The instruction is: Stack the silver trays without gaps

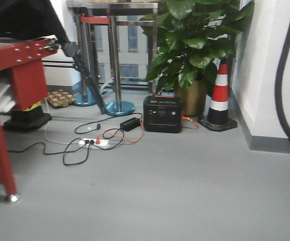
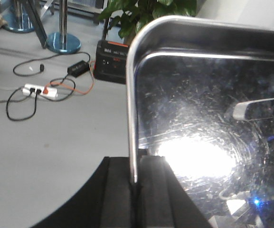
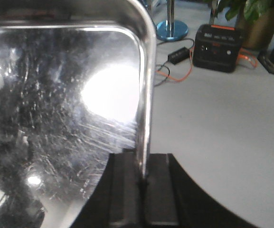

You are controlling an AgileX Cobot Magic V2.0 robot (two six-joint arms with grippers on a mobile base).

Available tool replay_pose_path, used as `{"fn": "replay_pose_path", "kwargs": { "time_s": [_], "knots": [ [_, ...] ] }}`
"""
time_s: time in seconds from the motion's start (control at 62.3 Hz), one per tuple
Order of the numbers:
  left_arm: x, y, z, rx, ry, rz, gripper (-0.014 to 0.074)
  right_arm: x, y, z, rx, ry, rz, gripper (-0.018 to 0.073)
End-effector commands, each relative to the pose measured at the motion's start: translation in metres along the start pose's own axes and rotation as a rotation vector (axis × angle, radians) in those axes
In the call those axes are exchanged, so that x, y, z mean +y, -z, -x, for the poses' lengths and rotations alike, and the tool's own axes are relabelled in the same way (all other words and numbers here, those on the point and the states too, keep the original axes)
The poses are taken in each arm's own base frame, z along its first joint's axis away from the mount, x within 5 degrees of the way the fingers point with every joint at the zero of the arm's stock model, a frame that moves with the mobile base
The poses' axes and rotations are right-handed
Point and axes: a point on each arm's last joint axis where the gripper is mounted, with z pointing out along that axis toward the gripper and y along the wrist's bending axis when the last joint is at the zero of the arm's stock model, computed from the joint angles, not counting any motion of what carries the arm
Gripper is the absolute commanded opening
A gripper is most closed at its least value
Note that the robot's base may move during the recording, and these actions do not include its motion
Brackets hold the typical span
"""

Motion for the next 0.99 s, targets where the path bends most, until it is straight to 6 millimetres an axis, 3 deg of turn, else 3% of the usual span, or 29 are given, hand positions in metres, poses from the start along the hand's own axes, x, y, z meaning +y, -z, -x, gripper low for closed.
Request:
{"fn": "replay_pose_path", "kwargs": {
  "time_s": [0.0, 0.529, 0.979],
  "knots": [
    [-0.008, 0.005, 0.009, -0.060, 0.038, -0.046, -0.0017, 0.015, 0.004, 0.010, -0.113, 0.007, 0.148, -0.0078],
    [-0.008, 0.005, 0.010, -0.074, 0.039, -0.047, -0.0017, 0.030, 0.011, 0.023, -0.271, 0.005, 0.321, -0.0078],
    [-0.008, 0.005, 0.010, -0.077, 0.039, -0.047, -0.0017, 0.031, 0.011, 0.024, -0.275, 0.005, 0.326, -0.0078]
  ]
}}
